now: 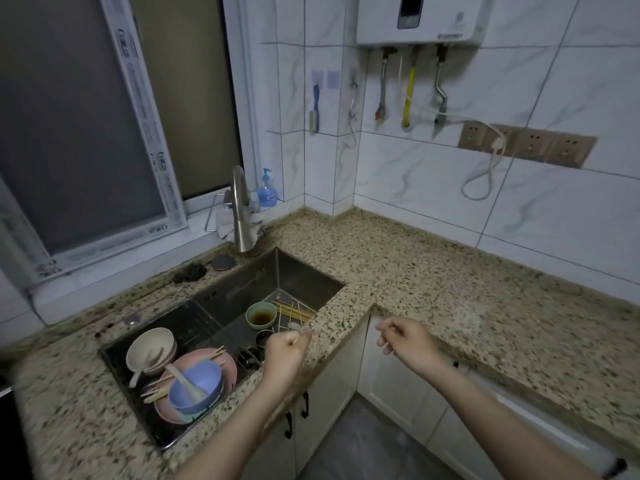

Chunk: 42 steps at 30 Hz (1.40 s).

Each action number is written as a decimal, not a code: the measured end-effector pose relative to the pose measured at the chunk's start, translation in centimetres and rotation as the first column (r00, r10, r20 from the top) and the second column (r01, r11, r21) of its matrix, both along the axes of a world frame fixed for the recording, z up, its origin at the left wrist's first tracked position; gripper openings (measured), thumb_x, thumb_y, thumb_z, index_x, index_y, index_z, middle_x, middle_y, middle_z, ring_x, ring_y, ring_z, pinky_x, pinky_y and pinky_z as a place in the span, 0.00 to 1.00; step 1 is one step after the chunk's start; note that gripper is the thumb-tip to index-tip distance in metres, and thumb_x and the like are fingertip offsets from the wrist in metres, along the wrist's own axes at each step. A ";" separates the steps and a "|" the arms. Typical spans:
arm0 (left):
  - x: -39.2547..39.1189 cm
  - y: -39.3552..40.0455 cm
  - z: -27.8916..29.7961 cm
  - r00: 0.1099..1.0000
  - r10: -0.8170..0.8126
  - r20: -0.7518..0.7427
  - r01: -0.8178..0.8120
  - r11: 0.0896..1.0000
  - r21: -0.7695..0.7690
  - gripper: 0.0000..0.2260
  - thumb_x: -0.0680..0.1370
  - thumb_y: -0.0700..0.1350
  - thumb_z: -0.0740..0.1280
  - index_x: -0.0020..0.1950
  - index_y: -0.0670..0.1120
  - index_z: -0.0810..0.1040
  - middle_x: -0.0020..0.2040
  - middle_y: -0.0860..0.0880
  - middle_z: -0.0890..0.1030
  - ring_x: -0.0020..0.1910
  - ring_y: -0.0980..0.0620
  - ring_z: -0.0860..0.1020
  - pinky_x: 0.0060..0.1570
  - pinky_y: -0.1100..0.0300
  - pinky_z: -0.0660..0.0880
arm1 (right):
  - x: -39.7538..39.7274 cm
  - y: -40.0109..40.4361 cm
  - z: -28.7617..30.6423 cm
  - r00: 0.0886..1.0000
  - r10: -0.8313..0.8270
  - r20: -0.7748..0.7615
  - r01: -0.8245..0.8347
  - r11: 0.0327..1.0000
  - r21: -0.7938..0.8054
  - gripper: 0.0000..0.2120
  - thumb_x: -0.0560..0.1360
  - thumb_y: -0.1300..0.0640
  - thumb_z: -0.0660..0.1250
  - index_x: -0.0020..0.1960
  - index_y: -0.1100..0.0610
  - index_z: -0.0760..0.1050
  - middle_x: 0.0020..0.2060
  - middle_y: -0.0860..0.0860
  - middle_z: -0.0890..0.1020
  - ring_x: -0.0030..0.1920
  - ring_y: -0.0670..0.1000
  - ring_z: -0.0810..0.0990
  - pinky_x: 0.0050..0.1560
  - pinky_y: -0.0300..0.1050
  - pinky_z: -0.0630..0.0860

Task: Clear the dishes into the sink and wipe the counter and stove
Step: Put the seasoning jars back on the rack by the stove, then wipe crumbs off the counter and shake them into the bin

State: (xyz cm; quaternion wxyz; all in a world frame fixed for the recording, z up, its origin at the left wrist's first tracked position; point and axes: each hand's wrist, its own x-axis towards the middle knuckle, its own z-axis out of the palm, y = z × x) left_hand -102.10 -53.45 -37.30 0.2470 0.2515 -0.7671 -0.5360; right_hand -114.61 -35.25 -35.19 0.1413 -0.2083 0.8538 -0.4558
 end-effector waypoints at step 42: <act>-17.6 -21.6 -4.6 0.702 0.712 -0.003 -0.704 0.696 0.140 0.16 0.79 0.43 0.61 0.33 0.48 0.79 0.27 0.50 0.73 0.32 0.58 0.73 0.38 0.59 0.68 | -27.7 -38.0 -3.1 0.632 0.723 -0.281 -0.702 0.687 0.187 0.22 0.75 0.56 0.65 0.68 0.51 0.67 0.63 0.46 0.70 0.63 0.48 0.70 0.62 0.45 0.72</act>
